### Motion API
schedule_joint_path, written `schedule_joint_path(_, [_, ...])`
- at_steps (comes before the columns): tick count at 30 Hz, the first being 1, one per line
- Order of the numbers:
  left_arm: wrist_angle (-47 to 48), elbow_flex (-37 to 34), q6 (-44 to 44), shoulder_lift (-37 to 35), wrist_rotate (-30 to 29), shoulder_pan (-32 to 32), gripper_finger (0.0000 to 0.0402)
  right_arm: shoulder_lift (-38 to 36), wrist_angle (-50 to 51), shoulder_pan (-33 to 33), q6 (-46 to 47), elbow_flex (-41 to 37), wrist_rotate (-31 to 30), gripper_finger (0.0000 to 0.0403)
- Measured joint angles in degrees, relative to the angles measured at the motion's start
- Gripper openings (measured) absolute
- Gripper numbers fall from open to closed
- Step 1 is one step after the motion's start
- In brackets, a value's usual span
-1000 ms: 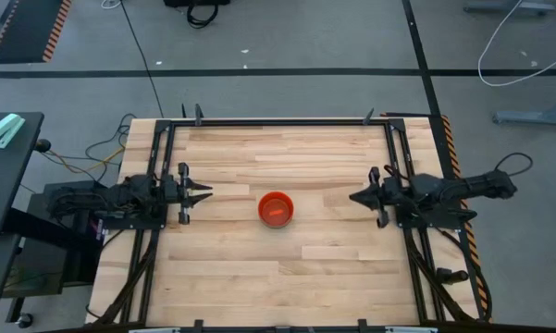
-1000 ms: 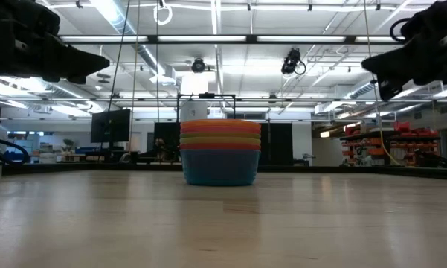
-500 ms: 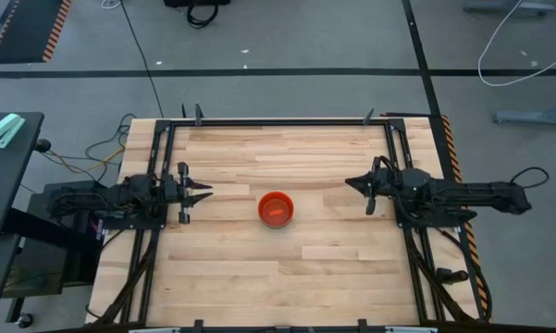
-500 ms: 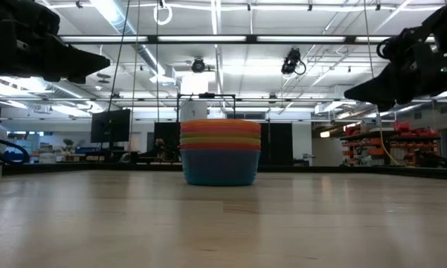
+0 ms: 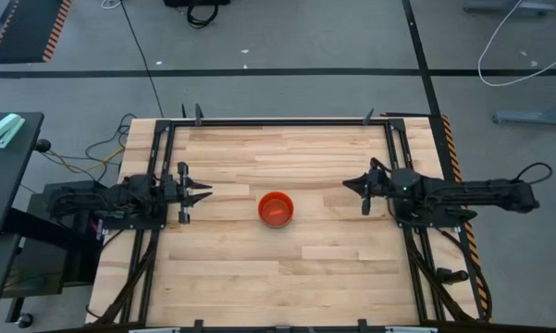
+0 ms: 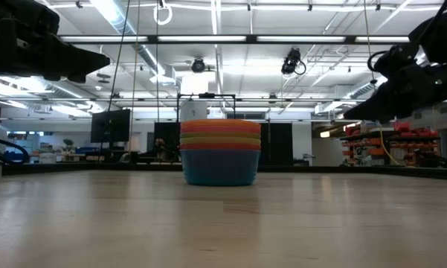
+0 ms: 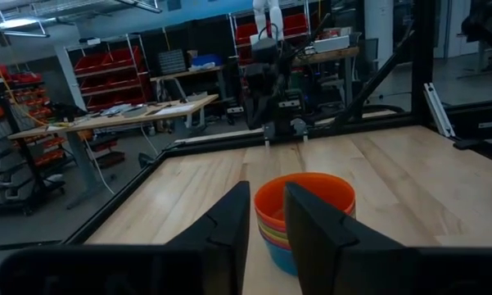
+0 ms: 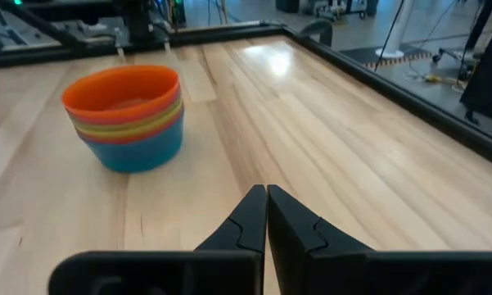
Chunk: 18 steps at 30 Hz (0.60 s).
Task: Nest bowls inside each other
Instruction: Return to Home Position
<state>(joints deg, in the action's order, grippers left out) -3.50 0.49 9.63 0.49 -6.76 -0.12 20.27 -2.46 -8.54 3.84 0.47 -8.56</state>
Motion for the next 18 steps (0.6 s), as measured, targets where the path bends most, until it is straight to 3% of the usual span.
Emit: schedule_joint_path(18, [-0.2, 0.0, 0.0, 0.0, 0.2, 0.0, 0.0086, 1.4, -5.1, -1.6, 7.5, 0.0, 0.0, 0.0019])
